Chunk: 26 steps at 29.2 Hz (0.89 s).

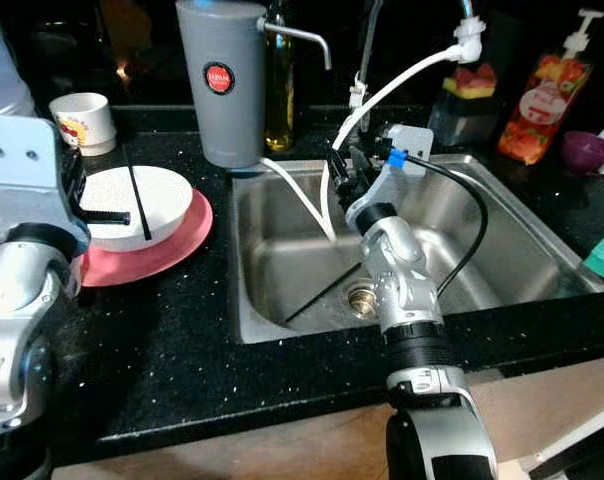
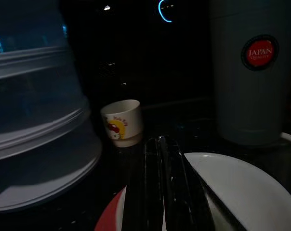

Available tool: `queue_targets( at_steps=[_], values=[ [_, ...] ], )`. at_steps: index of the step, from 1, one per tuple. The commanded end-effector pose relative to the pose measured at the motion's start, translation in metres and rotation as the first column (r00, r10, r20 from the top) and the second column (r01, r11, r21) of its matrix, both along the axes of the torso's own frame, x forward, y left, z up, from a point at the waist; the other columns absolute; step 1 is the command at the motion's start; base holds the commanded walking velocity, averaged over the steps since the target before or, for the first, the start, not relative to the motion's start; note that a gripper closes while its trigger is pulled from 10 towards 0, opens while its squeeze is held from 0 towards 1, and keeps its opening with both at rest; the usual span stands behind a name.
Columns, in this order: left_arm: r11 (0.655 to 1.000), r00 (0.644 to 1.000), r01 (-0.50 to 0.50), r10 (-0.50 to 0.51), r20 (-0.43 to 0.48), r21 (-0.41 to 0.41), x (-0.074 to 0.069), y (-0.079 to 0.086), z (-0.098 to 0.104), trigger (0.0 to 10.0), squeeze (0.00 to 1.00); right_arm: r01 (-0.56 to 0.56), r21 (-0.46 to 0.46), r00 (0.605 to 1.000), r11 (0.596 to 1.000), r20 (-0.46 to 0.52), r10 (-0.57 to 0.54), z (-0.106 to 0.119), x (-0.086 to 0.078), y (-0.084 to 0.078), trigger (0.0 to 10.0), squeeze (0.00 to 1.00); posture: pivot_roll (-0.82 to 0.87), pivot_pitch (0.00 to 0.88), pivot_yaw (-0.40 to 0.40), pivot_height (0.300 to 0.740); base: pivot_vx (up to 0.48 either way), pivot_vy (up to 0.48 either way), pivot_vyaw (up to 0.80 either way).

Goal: Kitchen organization

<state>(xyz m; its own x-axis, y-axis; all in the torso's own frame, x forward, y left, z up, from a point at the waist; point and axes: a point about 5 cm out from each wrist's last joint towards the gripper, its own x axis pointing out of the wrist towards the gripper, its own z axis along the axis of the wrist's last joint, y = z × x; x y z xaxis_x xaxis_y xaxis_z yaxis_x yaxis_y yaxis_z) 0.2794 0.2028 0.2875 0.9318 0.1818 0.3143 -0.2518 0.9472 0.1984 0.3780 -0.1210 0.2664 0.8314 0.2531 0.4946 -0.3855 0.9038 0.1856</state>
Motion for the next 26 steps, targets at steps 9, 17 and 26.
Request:
queue_targets(
  at_steps=[9, 17, 26],
  values=[
    [0.994, 0.992, -0.112, 0.112, -0.065, 0.009, 0.005, 0.024, -0.004, 10.0, 0.00, -0.059, -0.017, 0.998, 0.998, -0.007, 0.058, -0.002, 0.002, 0.002, 10.0, 0.00, 0.04, 0.054, -0.066, 0.740, 0.000, 0.000, 0.00],
    [0.996, 0.990, 0.051, -0.041, -0.138, 0.069, 0.024, 0.021, -0.004, 10.0, 1.00, -0.180, -0.117, 0.983, 0.977, -0.049, 0.176, -0.003, 0.006, 0.010, 10.0, 0.00, 0.03, 0.058, -0.059, 0.740, 0.000, 0.000, 0.00],
    [0.947, 0.970, 0.241, -0.225, -0.097, 0.211, 0.037, 0.008, 0.017, 10.0, 0.00, -0.101, -0.101, 0.994, 0.990, -0.053, 0.097, 0.001, 0.015, -0.006, 10.0, 0.00, 0.03, 0.067, -0.052, 0.740, 0.000, 0.000, 0.00]
  ],
)
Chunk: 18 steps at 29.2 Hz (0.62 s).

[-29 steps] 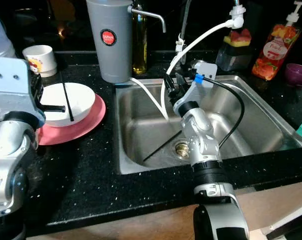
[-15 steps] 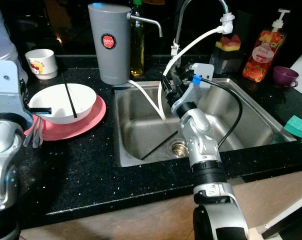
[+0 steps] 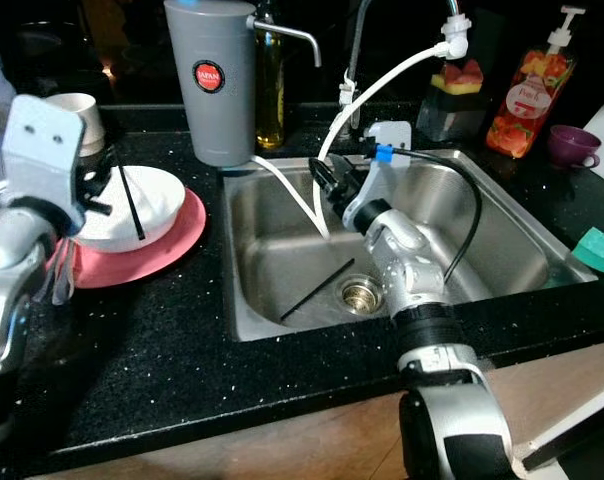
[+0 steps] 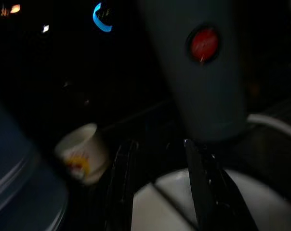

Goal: Kitchen organization

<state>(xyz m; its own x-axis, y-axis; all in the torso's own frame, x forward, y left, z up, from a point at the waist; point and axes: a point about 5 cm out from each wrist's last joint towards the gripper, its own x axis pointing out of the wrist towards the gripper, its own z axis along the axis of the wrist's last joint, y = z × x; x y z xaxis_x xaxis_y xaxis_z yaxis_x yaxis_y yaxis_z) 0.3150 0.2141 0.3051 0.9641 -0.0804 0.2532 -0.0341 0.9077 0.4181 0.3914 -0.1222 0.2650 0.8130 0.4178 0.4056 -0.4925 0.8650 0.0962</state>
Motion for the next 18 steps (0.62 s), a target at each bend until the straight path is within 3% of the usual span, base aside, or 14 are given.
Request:
queue_targets(
  at_steps=[1, 4, 9, 17, 18],
  values=[
    [0.999, 0.999, 0.042, -0.041, 0.012, -0.022, 0.001, -0.005, 0.002, 10.0, 0.00, 0.048, 0.044, 0.999, 0.998, 0.008, -0.048, 0.002, 0.001, -0.006, 10.0, 0.00, 0.03, 0.067, -0.048, 0.740, 0.000, 0.000, 0.00],
    [0.995, 0.996, 0.085, -0.084, 0.026, -0.054, 0.002, -0.012, 0.003, 10.0, 0.00, 0.070, 0.085, 0.998, 0.994, -0.004, -0.069, -0.003, 0.000, -0.008, 10.0, 0.00, 0.03, 0.070, -0.038, 0.740, 0.000, 0.000, 0.00],
    [0.993, 0.994, 0.107, -0.108, -0.026, -0.051, 0.003, -0.017, -0.007, 10.0, 0.00, 0.081, 0.115, 0.996, 0.990, -0.051, -0.076, -0.025, -0.008, -0.003, 10.0, 0.00, 0.03, 0.078, -0.006, 0.740, 0.000, 0.000, 0.00],
    [0.993, 0.991, 0.117, -0.118, -0.055, -0.011, 0.004, -0.017, -0.013, 10.0, 0.00, 0.102, 0.132, 0.994, 0.986, -0.061, -0.094, -0.029, -0.011, -0.007, 10.0, 0.00, 0.03, 0.088, 0.000, 0.740, 0.000, 0.000, 0.00],
    [0.993, 0.991, 0.119, -0.120, -0.059, -0.016, 0.004, -0.018, -0.013, 10.0, 0.37, 0.100, 0.132, 0.994, 0.986, -0.059, -0.093, -0.028, -0.011, -0.007, 10.0, 0.00, 0.03, 0.090, -0.007, 0.740, 0.000, 0.000, 0.00]
  ],
)
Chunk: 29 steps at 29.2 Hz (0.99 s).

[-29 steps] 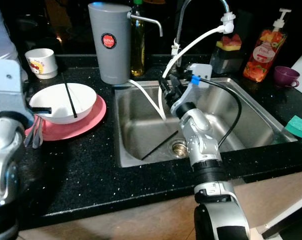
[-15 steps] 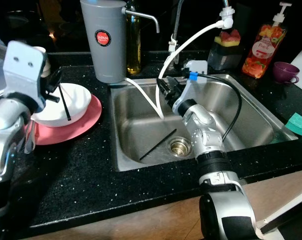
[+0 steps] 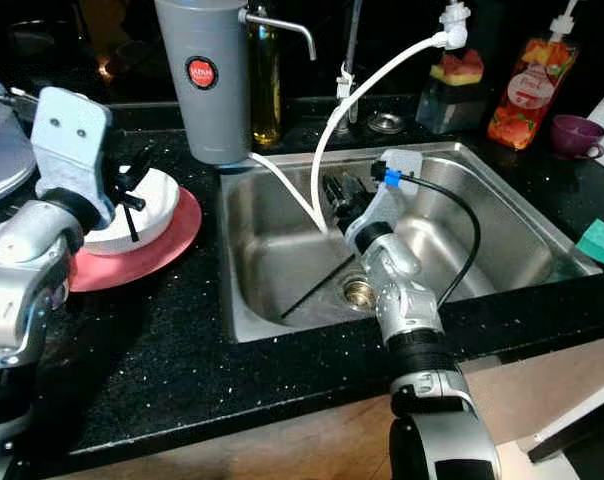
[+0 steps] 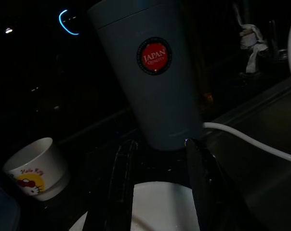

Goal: Kitchen organization

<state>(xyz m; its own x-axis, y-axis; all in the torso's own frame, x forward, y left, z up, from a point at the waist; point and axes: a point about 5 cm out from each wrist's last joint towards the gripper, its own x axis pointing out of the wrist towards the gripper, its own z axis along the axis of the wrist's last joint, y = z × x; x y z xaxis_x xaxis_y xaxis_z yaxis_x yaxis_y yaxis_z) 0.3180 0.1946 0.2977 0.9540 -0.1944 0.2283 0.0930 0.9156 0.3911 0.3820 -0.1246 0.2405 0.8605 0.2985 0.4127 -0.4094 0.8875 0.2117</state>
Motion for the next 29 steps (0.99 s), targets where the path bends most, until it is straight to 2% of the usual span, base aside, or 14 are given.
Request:
queue_targets(
  at_steps=[1, 3, 4, 6, 7, 8, 9, 13, 18, 20, 22, 24, 29],
  values=[
    [1.000, 0.999, -0.007, 0.008, -0.039, 0.007, 0.001, 0.001, -0.006, 10.0, 0.99, 0.007, 0.023, 1.000, 1.000, -0.011, -0.007, -0.003, -0.001, -0.005, 10.0, 0.00, 0.03, 0.090, -0.007, 0.740, 0.000, 0.000, 0.00],
    [1.000, 0.998, -0.019, 0.018, -0.059, -0.013, 0.000, 0.002, -0.007, 10.0, 1.00, 0.002, 0.020, 1.000, 1.000, -0.007, -0.002, -0.002, -0.002, -0.005, 10.0, 0.00, 0.03, 0.090, -0.009, 0.740, 0.000, 0.000, 0.00],
    [0.996, 0.995, -0.069, 0.064, -0.078, -0.062, 0.002, 0.005, -0.008, 10.0, 1.00, -0.007, 0.015, 1.000, 1.000, -0.003, 0.007, 0.000, -0.002, -0.005, 10.0, 0.00, 0.03, 0.090, -0.009, 0.740, 0.000, 0.000, 0.00],
    [0.996, 0.995, -0.069, 0.064, -0.078, -0.062, 0.002, 0.005, -0.008, 10.0, 1.00, -0.007, 0.015, 1.000, 1.000, -0.003, 0.007, 0.000, -0.002, -0.005, 10.0, 0.00, 0.03, 0.090, -0.009, 0.740, 0.000, 0.000, 0.00],
    [0.983, 0.987, -0.134, 0.121, -0.106, -0.126, 0.003, 0.010, -0.010, 10.0, 1.00, -0.021, 0.008, 1.000, 1.000, 0.003, 0.021, 0.002, -0.002, -0.004, 10.0, 0.00, 0.04, 0.090, -0.019, 0.740, 0.000, 0.000, 0.00],
    [0.977, 0.982, -0.162, 0.146, -0.118, -0.140, 0.004, 0.011, -0.012, 10.0, 0.04, -0.029, 0.005, 1.000, 1.000, 0.007, 0.029, 0.003, -0.001, -0.003, 10.0, 0.00, 0.04, 0.089, -0.023, 0.740, 0.000, 0.000, 0.00],
    [0.974, 0.980, -0.171, 0.153, -0.125, -0.148, 0.005, 0.011, -0.014, 10.0, 0.00, -0.036, 0.002, 0.999, 0.999, 0.012, 0.036, 0.004, -0.001, -0.003, 10.0, 0.00, 0.04, 0.089, -0.023, 0.740, 0.000, 0.000, 0.00],
    [0.973, 0.983, -0.119, 0.087, -0.161, -0.199, 0.008, 0.004, -0.021, 10.0, 0.00, -0.056, -0.005, 0.998, 0.998, 0.028, 0.056, 0.008, -0.001, 0.000, 10.0, 0.00, 0.03, 0.086, -0.027, 0.740, 0.000, 0.000, 0.00],
    [0.970, 0.977, -0.122, 0.080, -0.199, -0.210, 0.011, 0.007, -0.028, 10.0, 0.00, -0.069, -0.009, 0.997, 0.998, 0.038, 0.070, 0.010, -0.001, 0.001, 10.0, 0.00, 0.03, 0.084, -0.027, 0.740, 0.000, 0.000, 0.00],
    [0.960, 0.959, -0.174, 0.115, -0.259, -0.220, 0.016, 0.016, -0.035, 10.0, 0.00, -0.079, -0.016, 0.996, 0.997, 0.044, 0.080, 0.012, -0.001, 0.001, 10.0, 0.00, 0.03, 0.082, -0.030, 0.740, 0.000, 0.000, 0.00],
    [0.954, 0.952, -0.197, 0.131, -0.277, -0.224, 0.018, 0.020, -0.037, 10.0, 0.00, -0.081, -0.019, 0.996, 0.997, 0.045, 0.082, 0.012, -0.002, 0.001, 10.0, 0.00, 0.03, 0.081, -0.030, 0.740, 0.000, 0.000, 0.00],
    [0.922, 0.924, -0.293, 0.204, -0.324, -0.255, 0.026, 0.036, -0.039, 10.0, 0.00, -0.092, -0.023, 0.995, 0.996, 0.047, 0.093, 0.012, -0.002, 0.001, 10.0, 0.00, 0.03, 0.079, -0.032, 0.740, 0.000, 0.000, 0.00],
    [0.916, 0.916, -0.327, 0.247, -0.317, -0.233, 0.033, 0.047, -0.032, 10.0, 0.00, -0.096, -0.025, 0.994, 0.995, 0.051, 0.097, 0.012, -0.002, 0.001, 10.0, 0.00, 0.03, 0.075, -0.032, 0.740, 0.000, 0.000, 0.00]
  ],
)
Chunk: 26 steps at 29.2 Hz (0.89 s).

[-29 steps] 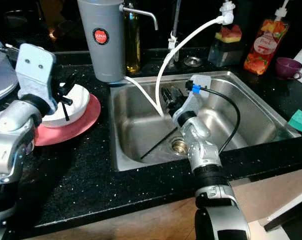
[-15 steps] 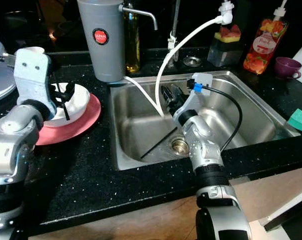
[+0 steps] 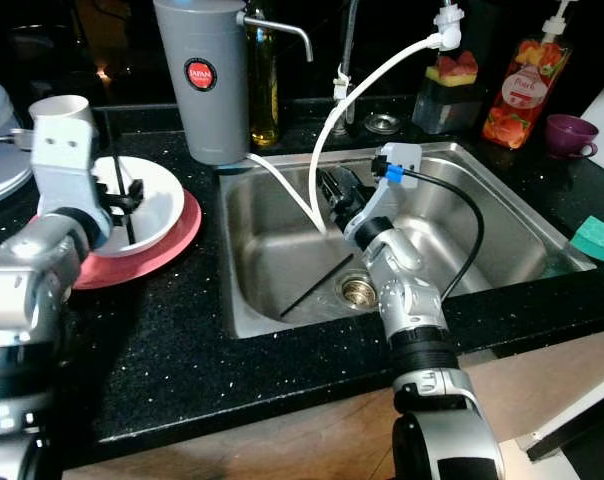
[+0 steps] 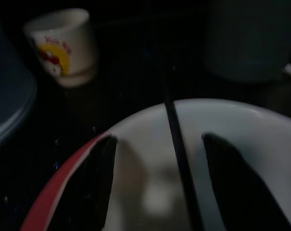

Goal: Kitchen organization

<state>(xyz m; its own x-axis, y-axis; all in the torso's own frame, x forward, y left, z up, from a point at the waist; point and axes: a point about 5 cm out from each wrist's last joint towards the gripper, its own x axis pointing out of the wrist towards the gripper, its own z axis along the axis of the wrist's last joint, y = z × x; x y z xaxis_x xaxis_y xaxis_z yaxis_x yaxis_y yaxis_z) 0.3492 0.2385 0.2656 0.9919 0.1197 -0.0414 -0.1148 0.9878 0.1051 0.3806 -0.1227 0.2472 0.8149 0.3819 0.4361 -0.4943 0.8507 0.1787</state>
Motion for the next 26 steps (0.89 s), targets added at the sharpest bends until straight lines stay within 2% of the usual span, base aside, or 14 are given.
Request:
queue_targets(
  at_steps=[1, 6, 15, 16, 17, 19, 20, 26],
  values=[
    [1.000, 1.000, -0.009, 0.009, -0.007, 0.011, 0.002, 0.003, 0.000, 10.0, 0.00, -0.007, -0.003, 1.000, 1.000, 0.016, 0.007, 0.006, 0.000, -0.001, 10.0, 0.00, 0.03, 0.075, -0.032, 0.740, 0.000, 0.000, 0.00],
    [0.999, 1.000, 0.012, -0.011, -0.014, 0.038, 0.008, 0.003, 0.007, 10.0, 0.00, -0.011, -0.005, 1.000, 1.000, 0.022, 0.011, 0.007, 0.000, -0.001, 10.0, 0.00, 0.03, 0.072, -0.032, 0.740, 0.000, 0.000, 0.00],
    [0.998, 0.995, 0.054, -0.052, -0.086, 0.024, 0.012, 0.002, 0.001, 10.0, 0.00, -0.017, -0.007, 0.999, 1.000, 0.028, 0.017, 0.010, 0.001, -0.001, 10.0, 0.00, 0.03, 0.064, -0.035, 0.740, 0.000, 0.000, 0.00],
    [0.998, 0.994, 0.057, -0.055, -0.092, 0.024, 0.012, 0.002, 0.000, 8.5, 0.00, -0.018, -0.007, 0.999, 1.000, 0.028, 0.018, 0.010, 0.001, -0.001, 10.0, 0.00, 0.03, 0.065, -0.036, 0.740, 0.000, 0.000, 0.00],
    [0.998, 0.994, 0.058, -0.055, -0.096, 0.024, 0.012, 0.002, -0.001, 3.8, 0.00, -0.019, -0.007, 0.999, 1.000, 0.029, 0.020, 0.011, 0.001, 0.000, 10.0, 0.00, 0.03, 0.066, -0.037, 0.740, 0.000, 0.000, 0.00],
    [0.998, 0.994, 0.058, -0.055, -0.100, 0.023, 0.012, 0.002, -0.001, 3.8, 0.00, -0.020, -0.007, 0.999, 1.000, 0.029, 0.021, 0.011, 0.001, 0.000, 10.0, 0.00, 0.03, 0.066, -0.037, 0.740, 0.000, 0.000, 0.00],
    [0.998, 0.993, 0.059, -0.056, -0.103, 0.024, 0.012, 0.003, -0.002, 0.0, 0.00, -0.022, -0.007, 0.999, 1.000, 0.029, 0.022, 0.011, 0.002, 0.000, 10.0, 0.00, 0.03, 0.068, -0.039, 0.740, 0.000, 0.000, 0.00],
    [0.996, 0.991, 0.078, -0.073, -0.114, 0.037, 0.011, 0.003, -0.002, 0.0, 0.00, -0.026, -0.007, 0.999, 1.000, 0.030, 0.026, 0.013, 0.003, 0.001, 10.0, 0.00, 0.03, 0.072, -0.040, 0.740, 0.000, 0.000, 0.00]
  ],
)
